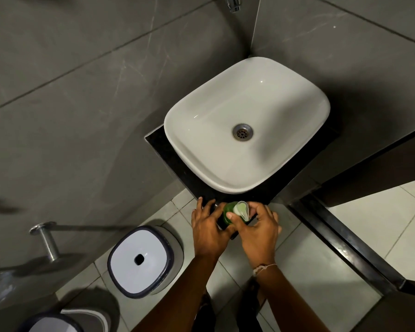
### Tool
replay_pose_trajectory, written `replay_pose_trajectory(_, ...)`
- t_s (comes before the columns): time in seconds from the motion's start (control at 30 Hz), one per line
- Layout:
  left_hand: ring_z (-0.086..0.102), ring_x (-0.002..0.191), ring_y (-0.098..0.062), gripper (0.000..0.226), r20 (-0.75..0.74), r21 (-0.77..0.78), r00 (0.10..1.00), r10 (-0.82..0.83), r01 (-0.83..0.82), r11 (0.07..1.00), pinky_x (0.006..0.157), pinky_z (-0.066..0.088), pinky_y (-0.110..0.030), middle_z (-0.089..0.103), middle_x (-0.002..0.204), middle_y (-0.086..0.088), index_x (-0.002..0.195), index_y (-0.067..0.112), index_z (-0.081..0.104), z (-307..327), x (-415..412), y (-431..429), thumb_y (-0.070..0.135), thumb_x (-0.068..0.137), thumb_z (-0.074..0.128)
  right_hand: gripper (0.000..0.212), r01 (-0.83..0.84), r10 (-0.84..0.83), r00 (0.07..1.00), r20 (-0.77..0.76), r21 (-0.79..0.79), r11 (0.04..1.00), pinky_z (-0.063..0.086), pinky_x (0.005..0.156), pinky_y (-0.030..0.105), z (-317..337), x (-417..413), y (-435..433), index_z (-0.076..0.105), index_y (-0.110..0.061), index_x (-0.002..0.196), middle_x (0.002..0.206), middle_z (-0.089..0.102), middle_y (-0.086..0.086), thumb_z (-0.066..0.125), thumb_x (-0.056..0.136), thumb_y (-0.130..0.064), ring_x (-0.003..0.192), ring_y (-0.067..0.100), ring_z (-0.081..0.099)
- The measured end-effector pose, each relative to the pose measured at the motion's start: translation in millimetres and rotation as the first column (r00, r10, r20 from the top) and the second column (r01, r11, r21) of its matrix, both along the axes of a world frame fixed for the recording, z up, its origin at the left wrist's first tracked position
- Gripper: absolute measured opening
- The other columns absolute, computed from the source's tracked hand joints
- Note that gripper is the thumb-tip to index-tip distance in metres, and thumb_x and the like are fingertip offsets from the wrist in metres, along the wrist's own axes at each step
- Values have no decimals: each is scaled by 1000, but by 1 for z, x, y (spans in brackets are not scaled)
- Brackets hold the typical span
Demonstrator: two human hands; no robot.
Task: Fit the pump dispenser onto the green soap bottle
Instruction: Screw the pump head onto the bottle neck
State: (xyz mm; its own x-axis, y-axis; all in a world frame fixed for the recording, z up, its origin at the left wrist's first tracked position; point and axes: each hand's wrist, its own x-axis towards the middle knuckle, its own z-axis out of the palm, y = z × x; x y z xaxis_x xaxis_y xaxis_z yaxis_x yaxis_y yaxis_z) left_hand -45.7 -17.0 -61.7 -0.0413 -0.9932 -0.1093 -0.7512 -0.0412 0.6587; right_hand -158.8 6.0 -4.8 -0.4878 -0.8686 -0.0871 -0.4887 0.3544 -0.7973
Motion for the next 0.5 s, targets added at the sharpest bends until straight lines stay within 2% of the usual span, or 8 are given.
replay_pose_trajectory(0.07, 14, 147, -24, 64, -4, 12, 1000, -6, 6, 1000, 117, 20, -52, 48, 145, -3, 128, 33, 54, 0, 1, -1, 60, 71, 57, 41, -99, 99, 995, -12, 20, 995, 34, 86, 38, 0, -9, 1, 68, -36, 112, 91, 62, -8, 79, 72, -39, 97, 15, 48)
replay_pose_trajectory(0.1, 13, 147, -23, 65, -6, 20, 1000, -11, 12, 1000, 117, 19, -52, 48, 145, -3, 128, 33, 54, 0, 1, -2, 63, 70, 58, 40, -119, 119, 992, -33, 22, 993, 38, 87, 41, 1, -12, 1, 70, -35, 113, 91, 64, -6, 79, 74, -33, 97, 18, 49)
replay_pose_trajectory(0.23, 12, 147, -23, 68, 6, 29, 1000, -20, 20, 999, 117, 19, -51, 48, 145, -3, 129, 31, 55, -2, 0, -3, 63, 70, 65, 25, -50, 49, 993, -111, -5, 999, 45, 78, 48, 3, -10, -4, 76, -26, 90, 75, 60, -6, 83, 67, -20, 87, 27, 53)
replay_pose_trajectory(0.4, 12, 147, -23, 65, 13, 26, 1000, -20, 19, 999, 117, 19, -51, 48, 145, -3, 129, 30, 55, -3, 0, -2, 56, 71, 68, 25, -17, 10, 990, -139, -48, 999, 44, 76, 44, -3, -7, 1, 74, -26, 88, 70, 55, -9, 83, 66, -18, 82, 23, 51)
replay_pose_trajectory(0.5, 12, 147, -23, 65, 19, 26, 1000, -24, 23, 999, 117, 19, -51, 48, 145, -3, 129, 31, 55, -3, 1, -3, 55, 70, 69, 25, -29, 25, 987, -158, -27, 999, 32, 76, 34, -6, -7, 0, 72, -32, 92, 71, 55, -12, 82, 69, -27, 85, 19, 51)
